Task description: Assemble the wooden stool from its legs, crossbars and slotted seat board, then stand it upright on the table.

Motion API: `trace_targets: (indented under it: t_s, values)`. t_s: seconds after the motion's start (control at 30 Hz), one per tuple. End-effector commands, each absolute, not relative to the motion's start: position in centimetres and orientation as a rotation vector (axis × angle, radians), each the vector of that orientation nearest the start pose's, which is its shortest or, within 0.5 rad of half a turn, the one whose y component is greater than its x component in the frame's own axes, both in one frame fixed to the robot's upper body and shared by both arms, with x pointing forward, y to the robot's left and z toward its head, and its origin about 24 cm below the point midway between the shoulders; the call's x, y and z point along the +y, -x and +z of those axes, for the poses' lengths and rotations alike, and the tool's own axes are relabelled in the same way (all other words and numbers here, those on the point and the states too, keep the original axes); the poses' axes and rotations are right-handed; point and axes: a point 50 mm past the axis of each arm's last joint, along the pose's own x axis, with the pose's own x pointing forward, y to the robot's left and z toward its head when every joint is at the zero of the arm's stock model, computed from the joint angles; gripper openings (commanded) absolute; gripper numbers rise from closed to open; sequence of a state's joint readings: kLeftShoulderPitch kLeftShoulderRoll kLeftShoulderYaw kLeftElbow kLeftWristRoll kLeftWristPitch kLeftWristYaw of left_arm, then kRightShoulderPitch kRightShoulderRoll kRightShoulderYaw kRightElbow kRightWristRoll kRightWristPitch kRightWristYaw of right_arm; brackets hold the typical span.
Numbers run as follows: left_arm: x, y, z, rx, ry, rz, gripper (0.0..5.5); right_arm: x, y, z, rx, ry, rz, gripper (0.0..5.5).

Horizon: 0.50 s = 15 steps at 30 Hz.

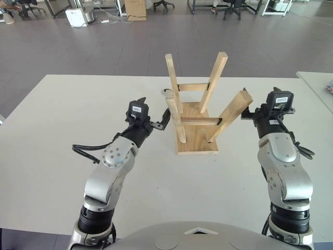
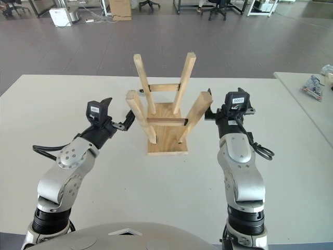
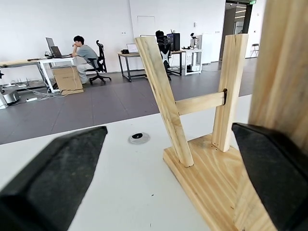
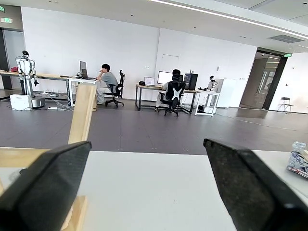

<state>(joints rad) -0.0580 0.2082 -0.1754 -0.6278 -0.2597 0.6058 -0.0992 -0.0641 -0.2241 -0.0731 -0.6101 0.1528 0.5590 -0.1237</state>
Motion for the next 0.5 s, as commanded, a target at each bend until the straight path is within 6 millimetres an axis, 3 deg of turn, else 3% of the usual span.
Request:
trace_targets:
  t_s: [0.03, 0.2, 0.3, 0.4, 0.5]
  values:
    - [8.5, -22.1, 14.4, -0.058, 0.019, -0.658, 4.82, -15.0, -24.0, 15.5, -0.166, 0.027, 0.107, 4.41]
    - [11.5, -22.4, 13.5, -0.017, -0.065, -0.571, 4.82, -15.4, -23.8, 14.0, -0.090, 0.061, 0.142, 4.41]
    - [12.8, -22.2, 13.1, -0.001, -0.047, -0.546, 4.82, -17.0, -24.3, 12.9, -0.045, 0.118, 0.102, 4.41]
    - [14.8, -22.6, 12.7, 0.014, -0.018, -0.499, 4.82, -20.2, -25.6, 13.5, -0.063, 0.177, -0.001, 4.41]
    - [19.2, -23.7, 12.2, 0.054, -0.072, -0.392, 4.82, -21.8, -26.8, 15.4, -0.140, 0.204, -0.050, 4.41]
